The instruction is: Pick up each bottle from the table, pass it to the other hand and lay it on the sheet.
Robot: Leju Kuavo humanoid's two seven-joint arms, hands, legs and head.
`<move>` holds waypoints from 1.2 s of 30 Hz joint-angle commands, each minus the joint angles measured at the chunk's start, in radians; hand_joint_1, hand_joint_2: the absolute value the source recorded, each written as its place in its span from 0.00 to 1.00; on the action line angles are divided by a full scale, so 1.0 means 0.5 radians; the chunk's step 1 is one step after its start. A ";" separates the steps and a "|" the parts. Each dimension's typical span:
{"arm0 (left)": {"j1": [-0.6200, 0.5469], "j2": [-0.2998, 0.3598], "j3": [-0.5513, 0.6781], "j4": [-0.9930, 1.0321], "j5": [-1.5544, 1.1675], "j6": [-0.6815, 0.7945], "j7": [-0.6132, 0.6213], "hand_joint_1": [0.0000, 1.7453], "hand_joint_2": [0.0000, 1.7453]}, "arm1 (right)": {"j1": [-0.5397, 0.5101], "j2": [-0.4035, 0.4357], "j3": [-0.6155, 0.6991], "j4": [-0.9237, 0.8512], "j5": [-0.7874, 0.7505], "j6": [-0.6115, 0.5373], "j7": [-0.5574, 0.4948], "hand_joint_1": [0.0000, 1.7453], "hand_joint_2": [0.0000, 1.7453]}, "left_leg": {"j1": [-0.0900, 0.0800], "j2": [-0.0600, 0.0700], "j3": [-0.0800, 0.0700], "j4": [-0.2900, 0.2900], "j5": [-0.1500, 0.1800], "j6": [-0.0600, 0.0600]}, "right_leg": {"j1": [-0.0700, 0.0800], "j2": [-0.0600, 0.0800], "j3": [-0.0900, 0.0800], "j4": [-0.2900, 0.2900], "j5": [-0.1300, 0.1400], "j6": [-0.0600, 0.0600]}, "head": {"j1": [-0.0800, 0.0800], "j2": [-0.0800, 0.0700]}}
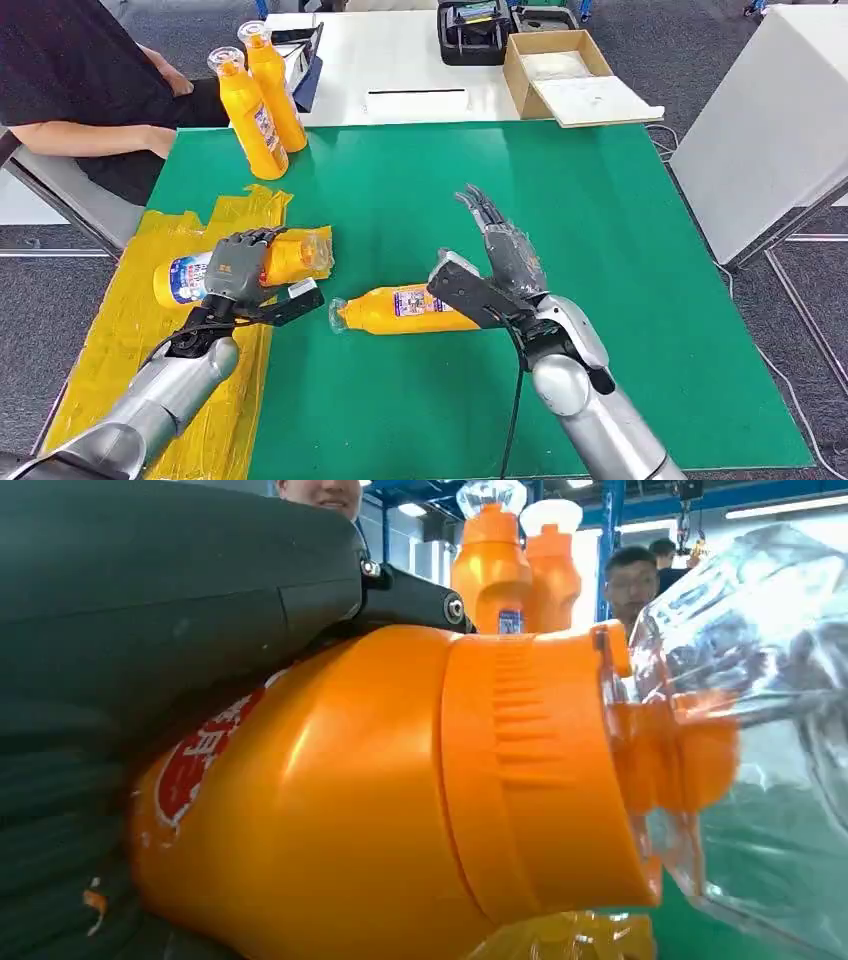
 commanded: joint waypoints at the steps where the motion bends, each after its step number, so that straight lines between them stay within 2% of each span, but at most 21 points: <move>1: 0.041 -0.005 -0.068 0.229 0.073 -0.024 -0.062 1.00 1.00 | -0.236 -0.004 0.135 0.323 -0.065 0.024 -0.036 0.00 0.00 | -0.002 0.004 0.011 -0.001 -0.003 -0.003 | -0.001 -0.001 0.009 -0.001 -0.002 0.000 | 0.000 0.000; 2: 0.047 -0.002 -0.074 0.240 0.068 -0.017 -0.058 1.00 1.00 | -0.248 -0.001 0.139 0.339 -0.067 0.024 -0.041 0.00 0.00 | -0.002 0.004 0.013 0.000 -0.004 -0.004 | -0.001 -0.002 0.012 0.000 -0.003 0.000 | 0.000 0.000; 3: 0.123 -0.014 -0.071 0.305 0.140 -0.038 -0.133 0.00 1.00 | -0.402 0.048 0.185 0.535 -0.105 0.051 -0.074 0.00 0.00 | -0.002 0.009 0.013 -0.002 -0.004 -0.003 | -0.001 0.004 0.011 -0.002 -0.001 0.000 | 0.000 0.000; 4: 0.117 -0.014 -0.054 0.338 0.178 -0.124 -0.087 0.00 0.00 | -0.435 0.056 0.209 0.577 -0.111 0.065 -0.073 0.00 0.00 | -0.002 0.007 0.013 -0.002 -0.004 -0.004 | -0.001 0.002 0.012 -0.001 -0.002 0.000 | 0.000 0.000; 12: 0.189 0.065 -0.026 0.265 0.296 -0.072 -0.198 0.00 0.00 | -0.589 0.121 0.318 0.799 -0.183 0.128 -0.108 0.00 0.00 | -0.002 0.011 0.020 -0.001 -0.007 -0.006 | -0.001 0.003 0.017 0.000 -0.004 -0.001 | -0.001 0.000; 18: 0.182 0.062 -0.020 0.266 0.313 -0.071 -0.210 0.00 0.00 | -0.596 0.127 0.328 0.826 -0.189 0.128 -0.116 0.00 0.00 | -0.001 0.004 0.012 -0.002 -0.002 -0.003 | 0.000 -0.001 0.011 0.000 -0.001 0.000 | 0.000 0.000; 23: 0.119 0.064 0.053 0.245 0.530 -0.183 -0.336 0.00 0.00 | -0.665 0.179 0.381 0.985 -0.227 0.157 -0.148 0.00 0.00 | 0.000 0.006 0.015 0.001 -0.004 -0.005 | 0.001 -0.001 0.014 0.002 -0.002 0.000 | 0.001 0.000; 24: 0.117 0.065 0.082 0.218 0.596 -0.202 -0.364 0.00 0.00 | -0.670 0.184 0.392 1.017 -0.227 0.157 -0.154 0.00 1.00 | 0.000 0.004 0.011 0.000 -0.002 -0.004 | 0.001 -0.002 0.011 0.001 -0.001 0.000 | 0.000 0.000; 27: 0.085 0.073 0.187 0.059 0.889 -0.390 -0.470 0.00 0.00 | -0.628 0.182 0.419 1.082 -0.194 0.179 -0.155 0.00 1.00 | 0.001 0.001 0.015 0.000 -0.003 -0.006 | 0.002 -0.005 0.015 0.001 -0.003 -0.001 | 0.000 0.000; 31: 0.023 0.060 0.296 -0.345 1.298 -0.586 -0.565 0.00 0.00 | -0.545 0.158 0.456 1.214 -0.110 0.220 -0.098 0.00 1.00 | 0.003 -0.007 0.015 0.002 -0.001 -0.007 | 0.004 -0.014 0.017 0.001 -0.004 -0.001 | 0.000 0.000; 33: -0.012 0.083 0.241 -0.515 1.317 -0.609 -0.523 0.00 0.00 | -0.477 0.154 0.442 1.319 -0.053 0.182 -0.078 0.00 1.00 | 0.004 -0.012 0.017 0.004 -0.001 -0.008 | 0.005 -0.021 0.022 0.002 -0.006 0.000 | 0.000 0.000; 34: -0.043 0.090 0.224 -0.559 1.338 -0.621 -0.492 0.00 0.00 | -0.434 0.141 0.433 1.357 -0.016 0.151 -0.078 0.00 1.00 | 0.006 -0.011 0.009 0.001 0.002 -0.005 | 0.006 -0.015 0.013 -0.002 -0.002 -0.001 | 0.000 0.000; 36: -0.070 0.097 0.206 -0.602 1.387 -0.630 -0.494 0.00 0.00 | -0.385 0.125 0.401 1.399 0.021 0.111 -0.084 0.00 1.00 | 0.005 -0.015 0.016 0.003 -0.001 -0.007 | 0.006 -0.023 0.021 0.000 -0.007 0.000 | 0.001 0.000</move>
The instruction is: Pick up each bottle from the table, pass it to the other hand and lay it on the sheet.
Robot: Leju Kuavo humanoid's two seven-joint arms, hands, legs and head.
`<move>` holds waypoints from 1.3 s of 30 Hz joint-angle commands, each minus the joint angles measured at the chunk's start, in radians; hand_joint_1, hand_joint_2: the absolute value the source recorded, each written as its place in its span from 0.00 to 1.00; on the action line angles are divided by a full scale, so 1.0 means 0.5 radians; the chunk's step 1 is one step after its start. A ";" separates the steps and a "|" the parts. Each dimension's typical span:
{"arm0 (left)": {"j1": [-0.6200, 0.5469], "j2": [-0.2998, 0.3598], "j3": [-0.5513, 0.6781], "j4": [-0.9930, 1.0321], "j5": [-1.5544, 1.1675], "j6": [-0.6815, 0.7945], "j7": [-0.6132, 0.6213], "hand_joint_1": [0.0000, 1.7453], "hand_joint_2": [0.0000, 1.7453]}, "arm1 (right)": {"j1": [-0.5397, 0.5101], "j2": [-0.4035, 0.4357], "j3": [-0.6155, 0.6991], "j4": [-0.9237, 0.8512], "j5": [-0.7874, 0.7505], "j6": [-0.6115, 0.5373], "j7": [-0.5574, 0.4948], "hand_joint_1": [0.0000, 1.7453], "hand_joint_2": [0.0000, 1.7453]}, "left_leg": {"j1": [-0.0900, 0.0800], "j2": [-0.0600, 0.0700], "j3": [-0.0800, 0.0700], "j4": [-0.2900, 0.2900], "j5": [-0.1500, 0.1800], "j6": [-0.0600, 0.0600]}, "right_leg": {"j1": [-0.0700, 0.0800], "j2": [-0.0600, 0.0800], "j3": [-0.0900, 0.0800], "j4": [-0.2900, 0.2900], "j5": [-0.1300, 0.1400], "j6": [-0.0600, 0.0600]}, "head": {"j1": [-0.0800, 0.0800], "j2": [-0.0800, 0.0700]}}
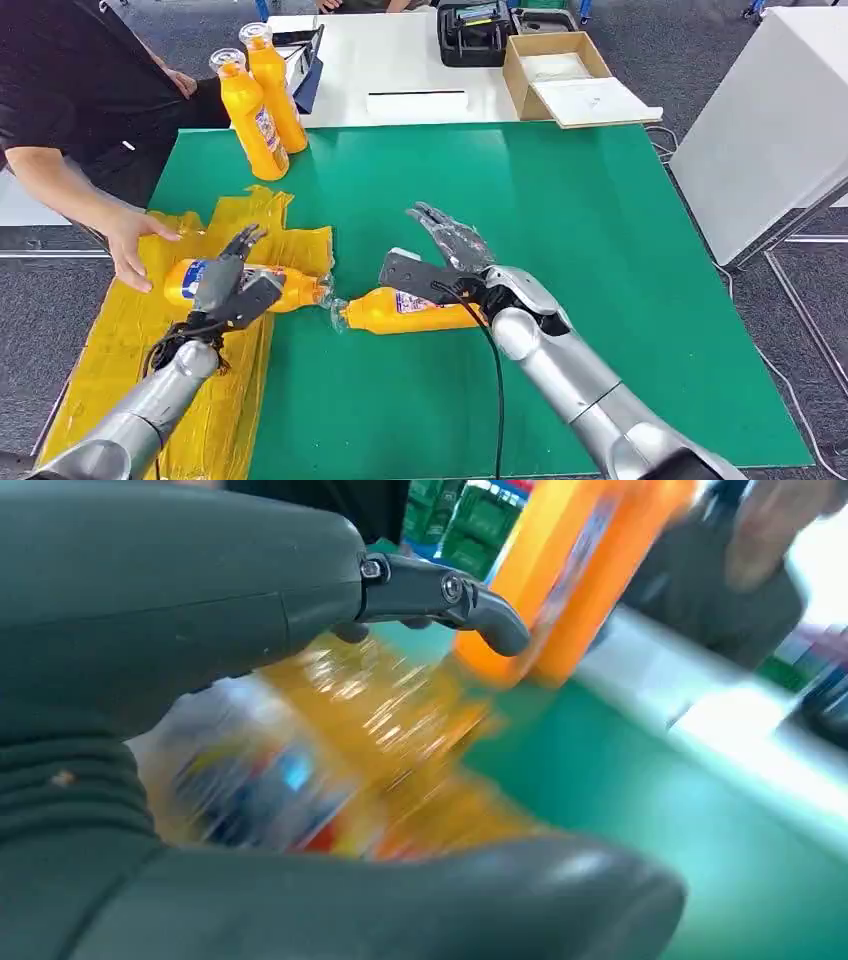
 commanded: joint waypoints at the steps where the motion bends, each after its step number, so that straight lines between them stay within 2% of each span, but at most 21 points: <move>1: -0.176 0.029 0.029 -0.478 0.155 -0.036 0.024 0.00 0.00 | 0.139 -0.045 0.041 0.441 0.166 -0.107 0.022 0.00 1.00 | 0.003 -0.015 0.012 0.004 -0.006 -0.006 | 0.005 -0.025 0.020 0.000 -0.009 0.001 | 0.000 0.000; 4: -0.158 0.029 0.030 -0.504 0.209 -0.024 -0.017 0.00 0.00 | 0.154 -0.054 0.022 0.451 0.220 -0.100 0.034 0.00 1.00 | 0.000 -0.005 0.003 0.000 -0.002 -0.003 | 0.001 -0.010 0.007 -0.002 -0.002 0.000 | 0.000 0.000; 16: -0.194 0.013 0.014 -0.482 0.221 -0.013 -0.048 0.00 0.00 | 0.155 -0.053 0.015 0.460 0.263 -0.089 0.073 0.00 1.00 | -0.001 -0.005 0.008 0.001 -0.004 -0.005 | 0.000 -0.012 0.011 -0.001 -0.004 0.000 | 0.001 0.000; 22: -0.309 -0.040 -0.034 -0.416 0.264 -0.015 -0.065 0.00 0.00 | 0.124 -0.035 0.030 0.656 0.346 -0.043 0.077 0.00 1.00 | 0.000 -0.011 0.007 0.002 -0.002 -0.004 | 0.001 -0.018 0.012 -0.001 -0.005 0.000 | 0.000 0.000; 25: -0.352 -0.010 -0.060 -0.368 0.331 0.015 -0.077 0.00 0.00 | 0.054 0.023 0.086 0.857 0.415 0.029 0.030 0.00 1.00 | -0.001 -0.007 0.007 0.000 -0.001 -0.003 | 0.000 -0.013 0.011 -0.002 -0.002 0.000 | 0.001 0.000; 26: -0.370 0.003 -0.068 -0.345 0.345 0.019 -0.084 0.00 0.00 | 0.021 0.042 0.109 0.902 0.435 0.052 0.018 0.53 1.00 | -0.001 -0.008 0.012 0.000 -0.002 -0.004 | 0.000 -0.016 0.016 -0.003 -0.004 0.000 | 0.001 0.000; 27: -0.378 0.012 -0.067 -0.333 0.358 0.027 -0.092 0.00 0.00 | -0.007 0.059 0.127 0.944 0.445 0.079 0.001 1.00 1.00 | -0.001 -0.005 0.009 0.000 -0.001 -0.003 | 0.000 -0.010 0.012 -0.002 -0.002 0.000 | 0.000 0.000; 39: -0.415 0.064 -0.063 -0.266 0.461 0.081 -0.130 0.00 0.00 | -0.228 0.173 0.275 1.170 0.502 0.303 -0.110 1.00 1.00 | 0.000 0.001 0.023 0.000 -0.001 -0.003 | 0.001 -0.006 0.025 -0.002 0.000 -0.001 | 0.001 0.000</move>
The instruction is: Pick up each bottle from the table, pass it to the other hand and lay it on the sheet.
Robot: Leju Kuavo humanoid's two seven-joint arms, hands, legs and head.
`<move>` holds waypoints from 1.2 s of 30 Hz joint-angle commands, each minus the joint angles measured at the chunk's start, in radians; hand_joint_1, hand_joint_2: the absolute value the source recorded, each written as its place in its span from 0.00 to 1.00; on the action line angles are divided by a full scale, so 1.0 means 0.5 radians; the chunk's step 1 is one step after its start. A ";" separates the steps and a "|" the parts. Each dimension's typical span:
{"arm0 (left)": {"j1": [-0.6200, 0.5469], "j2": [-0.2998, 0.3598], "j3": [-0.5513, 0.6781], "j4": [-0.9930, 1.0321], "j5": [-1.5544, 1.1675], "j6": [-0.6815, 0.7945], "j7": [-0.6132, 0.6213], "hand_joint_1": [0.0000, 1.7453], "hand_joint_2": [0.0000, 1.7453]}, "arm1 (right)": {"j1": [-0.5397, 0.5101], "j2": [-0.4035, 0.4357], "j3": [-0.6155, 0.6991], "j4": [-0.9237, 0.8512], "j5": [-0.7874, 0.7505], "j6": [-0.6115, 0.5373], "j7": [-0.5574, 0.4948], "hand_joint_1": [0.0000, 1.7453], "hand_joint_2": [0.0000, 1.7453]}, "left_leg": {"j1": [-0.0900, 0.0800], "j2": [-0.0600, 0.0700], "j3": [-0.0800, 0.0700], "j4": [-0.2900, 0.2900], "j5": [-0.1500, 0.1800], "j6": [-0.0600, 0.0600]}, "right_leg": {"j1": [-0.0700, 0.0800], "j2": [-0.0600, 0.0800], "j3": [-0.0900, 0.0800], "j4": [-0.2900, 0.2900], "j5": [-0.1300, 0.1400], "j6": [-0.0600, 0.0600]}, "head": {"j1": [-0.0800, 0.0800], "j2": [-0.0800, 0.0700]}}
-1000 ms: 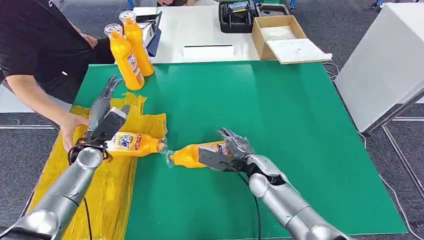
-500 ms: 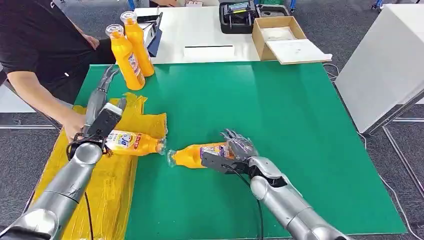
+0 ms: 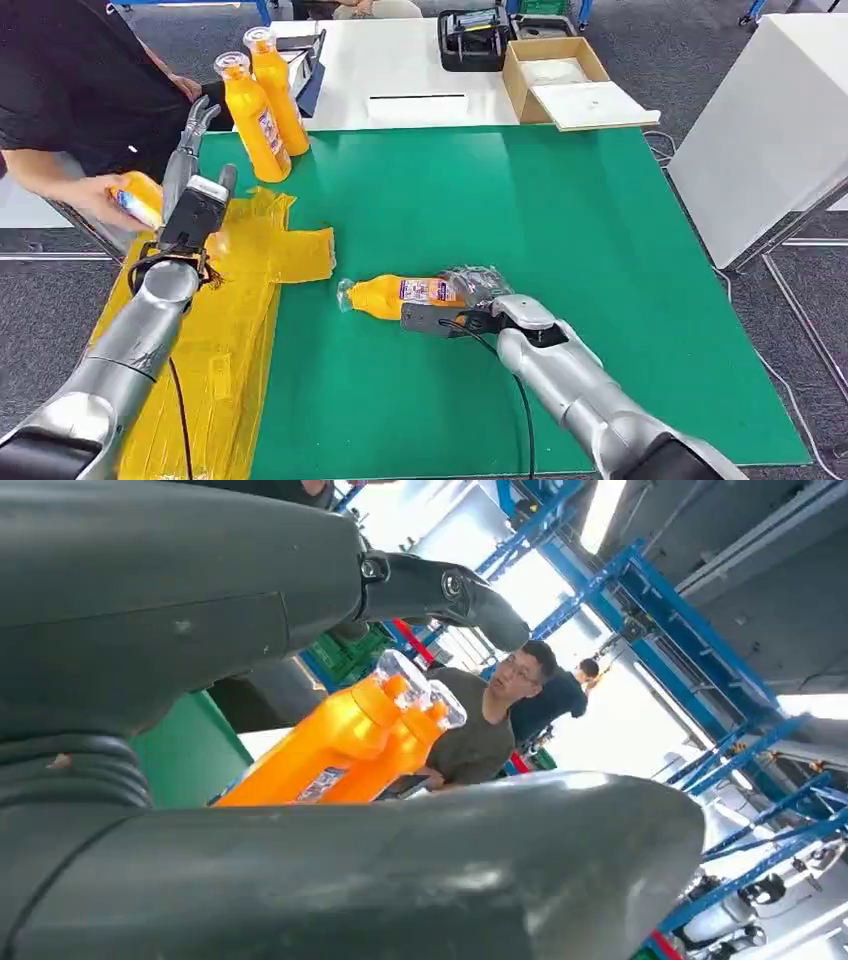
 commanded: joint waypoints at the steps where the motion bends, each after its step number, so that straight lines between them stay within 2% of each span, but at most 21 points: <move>1: -0.116 0.034 -0.050 0.200 0.040 0.031 -0.002 0.00 0.00 | -0.100 0.094 0.191 0.346 0.027 0.136 -0.053 1.00 1.00 | 0.001 -0.003 0.005 -0.001 -0.001 -0.005 | 0.002 -0.009 0.007 -0.002 -0.001 -0.001 | -0.001 0.000; 15: -0.083 0.035 -0.046 0.197 0.084 0.043 -0.014 0.00 0.00 | -0.138 0.128 0.229 0.392 0.011 0.183 -0.056 1.00 1.00 | 0.002 0.001 0.008 -0.002 -0.001 -0.006 | 0.002 -0.007 0.009 -0.003 0.000 -0.001 | 0.000 0.000; 20: -0.047 0.010 -0.033 0.191 0.238 -0.189 0.082 0.00 0.00 | -0.180 0.095 0.084 0.354 -0.158 0.078 -0.045 1.00 1.00 | 0.002 0.001 0.008 -0.002 0.000 -0.004 | 0.002 -0.004 0.009 -0.003 0.000 -0.001 | 0.000 0.000; 23: 0.070 0.024 0.051 0.130 0.576 -0.594 0.188 0.00 0.00 | -0.233 0.003 -0.165 0.177 -0.402 -0.114 -0.145 1.00 1.00 | 0.000 0.001 0.008 -0.001 0.000 -0.006 | 0.001 -0.008 0.009 -0.001 -0.001 0.000 | 0.000 0.000; 25: 0.124 0.042 0.049 0.093 0.586 -0.604 0.183 0.00 0.00 | -0.279 -0.041 -0.181 0.107 -0.434 -0.038 -0.139 1.00 1.00 | -0.002 0.007 0.004 -0.001 0.000 -0.003 | -0.002 0.001 0.002 0.001 0.001 0.000 | -0.001 0.000; 28: 0.156 0.041 0.080 0.057 0.673 -0.676 0.188 0.00 0.00 | -0.266 -0.050 -0.230 0.052 -0.487 -0.077 -0.156 1.00 1.00 | -0.001 0.006 0.001 0.002 -0.002 -0.004 | -0.001 0.000 0.001 0.003 0.000 0.000 | -0.002 0.000; 29: 0.214 0.055 0.094 0.006 0.739 -0.736 0.206 0.00 1.00 | -0.292 -0.069 -0.281 -0.009 -0.556 -0.128 -0.217 1.00 1.00 | 0.000 0.004 -0.001 0.001 -0.001 -0.003 | -0.001 0.001 0.000 0.001 0.001 0.000 | 0.000 0.000; 33: 0.371 0.105 0.130 -0.179 0.860 -0.779 0.205 0.00 1.00 | -0.441 -0.113 -0.334 -0.219 -0.684 -0.013 -0.197 1.00 1.00 | -0.004 0.010 -0.004 0.005 -0.004 -0.004 | -0.004 0.005 -0.004 0.008 -0.001 0.000 | -0.002 0.000; 35: 0.406 0.119 0.135 -0.248 0.882 -0.776 0.208 0.00 1.00 | -0.447 -0.119 -0.347 -0.293 -0.722 -0.008 -0.180 1.00 1.00 | -0.003 0.010 -0.008 0.005 -0.004 -0.004 | -0.003 0.006 -0.009 0.007 0.000 -0.001 | -0.001 0.000; 36: 0.448 0.125 0.150 -0.310 0.918 -0.771 0.220 0.00 0.00 | -0.438 -0.129 -0.355 -0.348 -0.761 -0.021 -0.182 1.00 1.00 | -0.002 0.009 -0.008 0.007 -0.006 -0.005 | -0.002 0.004 -0.007 0.008 -0.002 -0.001 | 0.000 0.000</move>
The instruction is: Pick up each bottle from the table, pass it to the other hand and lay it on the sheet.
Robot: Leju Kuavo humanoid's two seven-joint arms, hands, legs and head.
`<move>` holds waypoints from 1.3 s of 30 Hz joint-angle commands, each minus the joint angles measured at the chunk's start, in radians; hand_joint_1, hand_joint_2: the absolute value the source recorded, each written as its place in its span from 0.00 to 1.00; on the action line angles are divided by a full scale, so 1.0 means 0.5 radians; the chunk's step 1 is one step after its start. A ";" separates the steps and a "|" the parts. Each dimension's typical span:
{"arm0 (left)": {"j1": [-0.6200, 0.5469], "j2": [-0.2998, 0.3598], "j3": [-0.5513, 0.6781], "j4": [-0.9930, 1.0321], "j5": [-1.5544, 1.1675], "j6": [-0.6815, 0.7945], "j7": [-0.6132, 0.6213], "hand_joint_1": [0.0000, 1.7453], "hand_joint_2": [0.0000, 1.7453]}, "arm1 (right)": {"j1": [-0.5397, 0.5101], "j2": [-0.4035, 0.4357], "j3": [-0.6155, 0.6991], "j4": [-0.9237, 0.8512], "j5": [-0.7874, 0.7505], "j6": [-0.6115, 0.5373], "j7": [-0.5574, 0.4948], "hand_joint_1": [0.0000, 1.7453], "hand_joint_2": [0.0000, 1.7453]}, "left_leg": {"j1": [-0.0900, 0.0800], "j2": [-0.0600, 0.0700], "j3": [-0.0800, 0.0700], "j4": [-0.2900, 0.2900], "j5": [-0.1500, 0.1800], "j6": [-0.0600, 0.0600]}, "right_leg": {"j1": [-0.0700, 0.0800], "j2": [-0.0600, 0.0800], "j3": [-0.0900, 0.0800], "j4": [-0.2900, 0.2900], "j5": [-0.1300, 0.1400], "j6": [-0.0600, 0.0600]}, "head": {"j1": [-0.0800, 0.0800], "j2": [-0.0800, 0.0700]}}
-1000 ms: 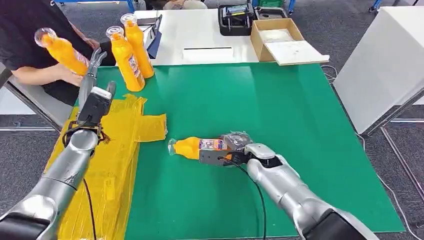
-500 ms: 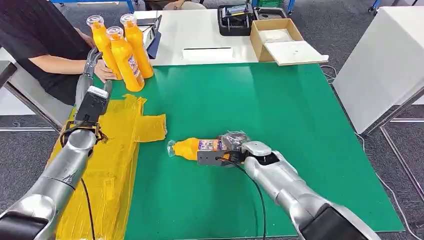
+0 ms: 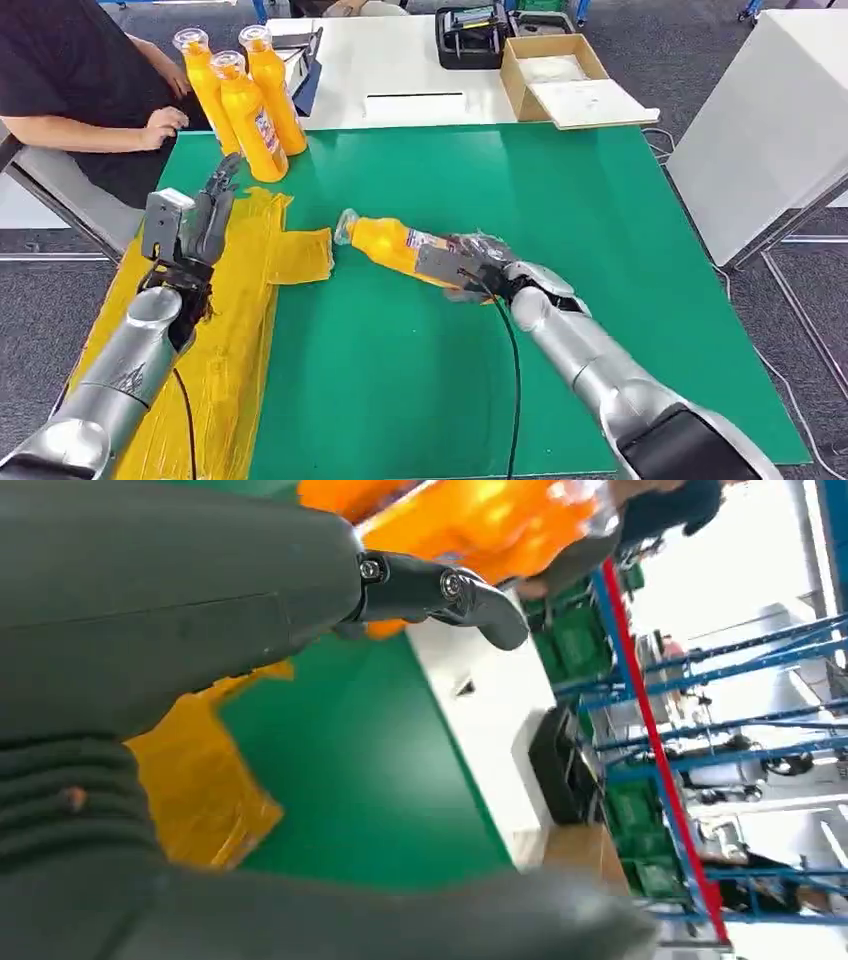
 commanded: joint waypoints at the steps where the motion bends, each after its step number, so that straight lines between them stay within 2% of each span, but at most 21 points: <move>1: 0.241 0.069 0.090 -0.311 0.134 -0.021 0.041 0.00 0.00 | -0.200 -0.095 -0.151 -0.383 -0.172 0.049 0.027 1.00 1.00 | -0.001 0.002 -0.002 0.003 -0.002 -0.004 | -0.001 -0.003 -0.003 0.003 -0.002 0.000 | 0.000 0.000; 2: 0.252 0.063 0.091 -0.320 0.147 -0.029 0.045 0.00 1.00 | -0.192 -0.096 -0.162 -0.393 -0.190 0.042 0.020 1.00 1.00 | -0.001 0.002 0.004 0.007 -0.008 -0.007 | 0.000 -0.007 0.003 0.007 -0.007 -0.001 | 0.001 0.000; 12: 0.206 -0.039 0.070 -0.363 0.349 -0.093 0.094 0.00 1.00 | -0.180 -0.032 -0.154 -0.490 -0.242 -0.051 0.061 1.00 1.00 | 0.000 -0.004 -0.005 0.002 -0.001 -0.004 | 0.000 -0.008 -0.005 0.002 -0.003 0.000 | 0.001 0.000; 18: 0.085 -0.288 -0.027 -0.453 0.430 -0.046 0.140 0.00 1.00 | -0.102 0.109 -0.106 -0.545 -0.232 -0.157 0.114 1.00 1.00 | 0.001 -0.011 -0.003 0.003 -0.001 -0.004 | 0.001 -0.016 -0.001 0.001 -0.005 0.000 | -0.001 0.000; 30: 0.095 -0.264 -0.029 -0.451 0.432 -0.039 0.142 0.00 1.00 | -0.105 0.097 -0.103 -0.551 -0.230 -0.163 0.119 1.00 1.00 | 0.001 -0.007 -0.005 0.002 -0.001 -0.004 | 0.001 -0.010 -0.004 0.001 -0.003 -0.001 | 0.001 0.000; 35: 0.037 -0.454 -0.084 -0.493 0.532 -0.081 0.204 0.00 1.00 | -0.034 0.262 -0.044 -0.532 -0.196 -0.216 0.170 1.00 1.00 | 0.001 -0.008 -0.003 0.003 -0.003 -0.005 | 0.001 -0.013 -0.002 0.002 -0.005 0.000 | 0.001 0.000; 39: -0.039 -0.545 -0.130 -0.503 0.680 -0.107 0.288 0.00 1.00 | -0.008 0.367 0.033 -0.453 -0.173 -0.242 0.188 1.00 1.00 | 0.002 -0.009 -0.006 0.002 -0.001 -0.003 | 0.002 -0.012 -0.005 0.000 -0.003 0.000 | 0.001 0.000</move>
